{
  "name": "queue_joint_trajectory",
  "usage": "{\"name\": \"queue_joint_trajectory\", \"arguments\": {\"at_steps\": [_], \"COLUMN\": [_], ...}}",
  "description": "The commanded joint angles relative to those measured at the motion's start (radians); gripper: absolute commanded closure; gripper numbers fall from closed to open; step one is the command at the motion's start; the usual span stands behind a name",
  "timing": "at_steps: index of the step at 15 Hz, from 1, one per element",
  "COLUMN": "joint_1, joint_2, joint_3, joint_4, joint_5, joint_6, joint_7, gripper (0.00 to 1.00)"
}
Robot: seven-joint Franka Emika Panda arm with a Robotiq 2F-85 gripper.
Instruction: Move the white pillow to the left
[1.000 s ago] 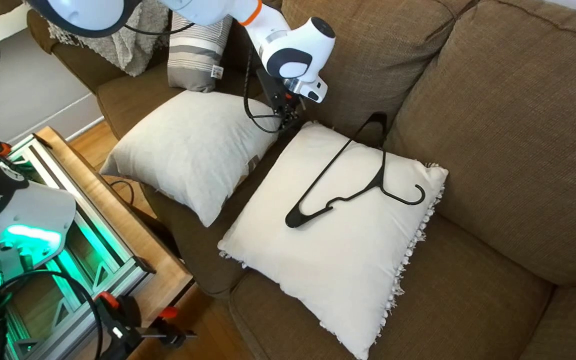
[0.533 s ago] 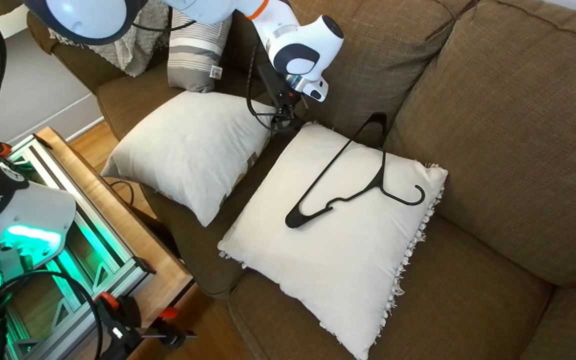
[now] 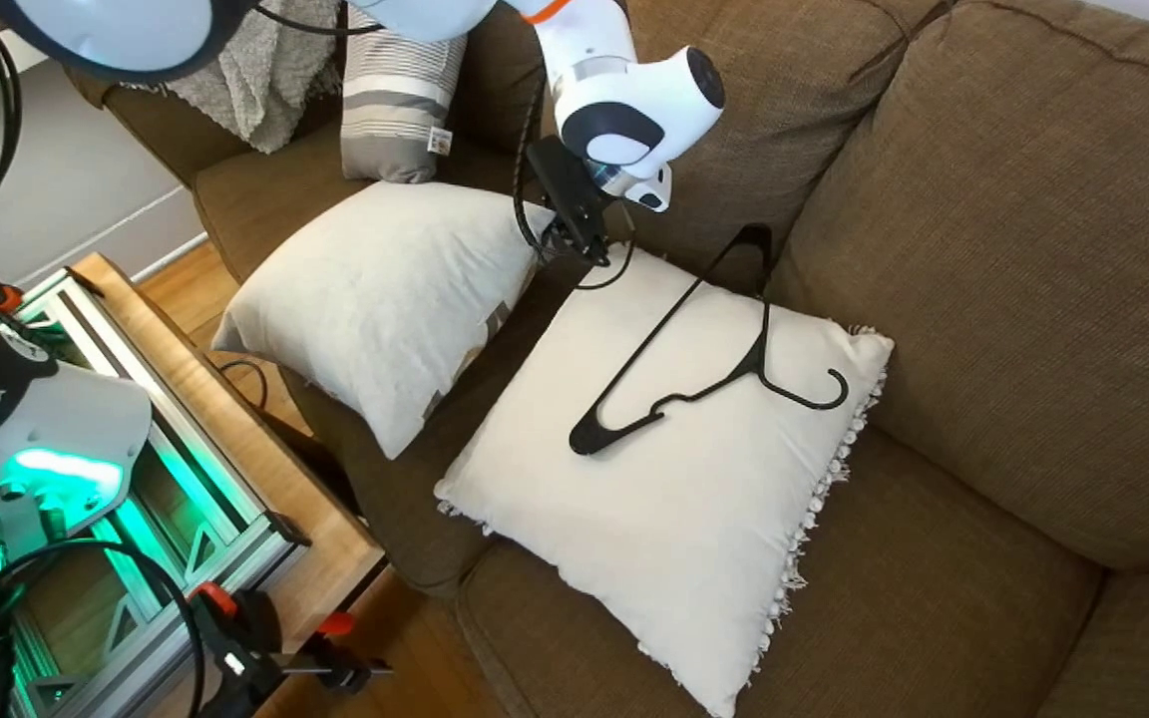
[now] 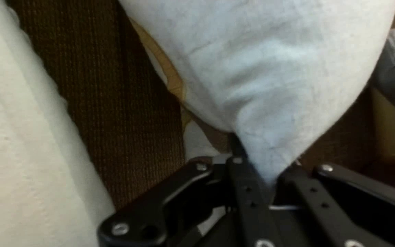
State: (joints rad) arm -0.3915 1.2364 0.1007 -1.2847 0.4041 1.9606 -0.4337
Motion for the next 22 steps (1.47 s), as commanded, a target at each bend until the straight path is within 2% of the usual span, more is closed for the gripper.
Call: {"name": "queue_joint_trajectory", "arguments": {"at_steps": [1,5,9,12,14,15,19,20,22], "joint_1": [-0.107,-0.125,-0.096,-0.091,-0.068,-0.031,-0.018,-0.017,0.033], "joint_2": [-0.206,-0.370,-0.539,-0.665,-0.754,-0.618,-0.716,-0.719,-0.754], "joint_3": [0.044,0.056,0.063,0.083,0.068,0.036,0.024,0.023,0.042], "joint_4": [-0.226,-0.370,-0.497,-0.586,-0.641,-0.548,-0.617,-0.622,-0.607], "joint_5": [0.041,0.041,0.050,0.097,0.109,0.090,0.095,0.096,0.084], "joint_6": [0.047,0.095,0.147,0.177,0.182,0.164,0.165,0.167,0.204], "joint_7": [-0.214,-0.385,-0.514,-0.615,-0.663,-0.608,-0.635,-0.639,-0.655], "gripper": [0.97,0.97,0.97,0.97,0.97,0.88,0.88,0.97,0.97]}}
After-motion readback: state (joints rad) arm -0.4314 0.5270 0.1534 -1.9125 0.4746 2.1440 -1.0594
